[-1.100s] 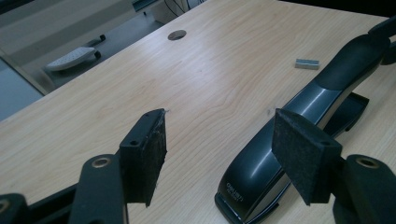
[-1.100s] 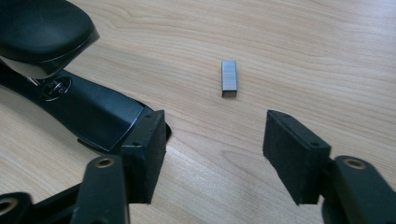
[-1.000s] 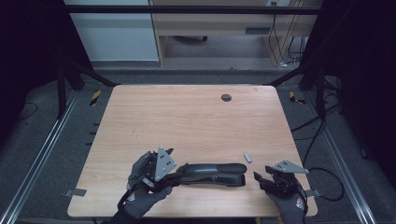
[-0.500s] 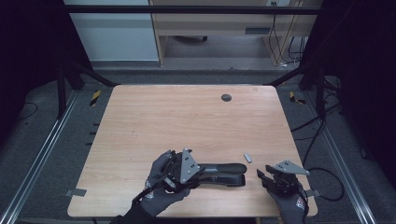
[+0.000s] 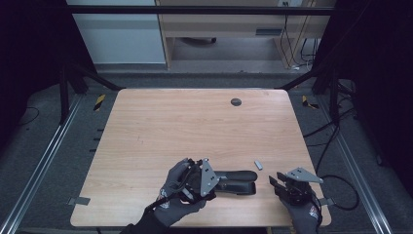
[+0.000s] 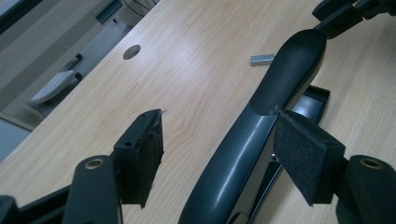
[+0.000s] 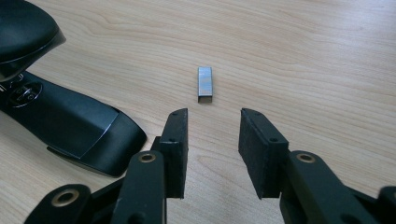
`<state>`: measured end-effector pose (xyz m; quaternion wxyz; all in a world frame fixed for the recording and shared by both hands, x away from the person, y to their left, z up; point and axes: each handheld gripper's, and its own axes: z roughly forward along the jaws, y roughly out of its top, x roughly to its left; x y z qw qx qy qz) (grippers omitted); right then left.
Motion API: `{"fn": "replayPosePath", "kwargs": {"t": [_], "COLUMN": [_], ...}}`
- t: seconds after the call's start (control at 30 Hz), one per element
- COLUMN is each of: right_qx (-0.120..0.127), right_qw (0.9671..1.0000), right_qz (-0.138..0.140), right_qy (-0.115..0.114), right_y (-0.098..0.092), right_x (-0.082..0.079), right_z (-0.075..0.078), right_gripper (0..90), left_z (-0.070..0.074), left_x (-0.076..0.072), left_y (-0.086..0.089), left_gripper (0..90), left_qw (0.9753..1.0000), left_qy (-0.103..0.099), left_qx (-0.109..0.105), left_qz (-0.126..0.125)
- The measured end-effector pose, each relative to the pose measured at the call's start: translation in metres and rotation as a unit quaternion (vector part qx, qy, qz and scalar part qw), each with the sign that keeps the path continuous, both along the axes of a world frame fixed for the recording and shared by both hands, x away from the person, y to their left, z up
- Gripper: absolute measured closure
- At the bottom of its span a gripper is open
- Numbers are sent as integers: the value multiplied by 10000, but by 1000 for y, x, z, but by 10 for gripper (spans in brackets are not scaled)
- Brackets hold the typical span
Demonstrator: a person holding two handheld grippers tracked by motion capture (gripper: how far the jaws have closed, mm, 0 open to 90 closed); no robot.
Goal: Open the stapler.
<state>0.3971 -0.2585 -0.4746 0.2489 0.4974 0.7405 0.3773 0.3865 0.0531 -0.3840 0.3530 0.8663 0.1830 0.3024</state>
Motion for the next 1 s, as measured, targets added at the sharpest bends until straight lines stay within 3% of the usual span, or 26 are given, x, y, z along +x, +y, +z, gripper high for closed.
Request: {"fn": "replayPosePath", "kwargs": {"t": [0.2,0.33,1.0], "right_qx": [-17,-28,58], "right_qw": [10000,10000,10000], "right_qz": [21,13,-39], "right_qy": [5,2,41], "right_y": [0,0,-1], "right_x": [1,1,0], "right_z": [0,0,0], "right_gripper": [629,623,621], "left_z": [-3,-4,-16], "left_x": [-1,-2,-4], "left_y": [-10,-17,-40], "left_gripper": [325,318,296], "left_qw": [9999,9994,9968], "left_qy": [-7,-70,-216], "left_qx": [93,280,643], "left_qz": [-97,-199,-417]}}
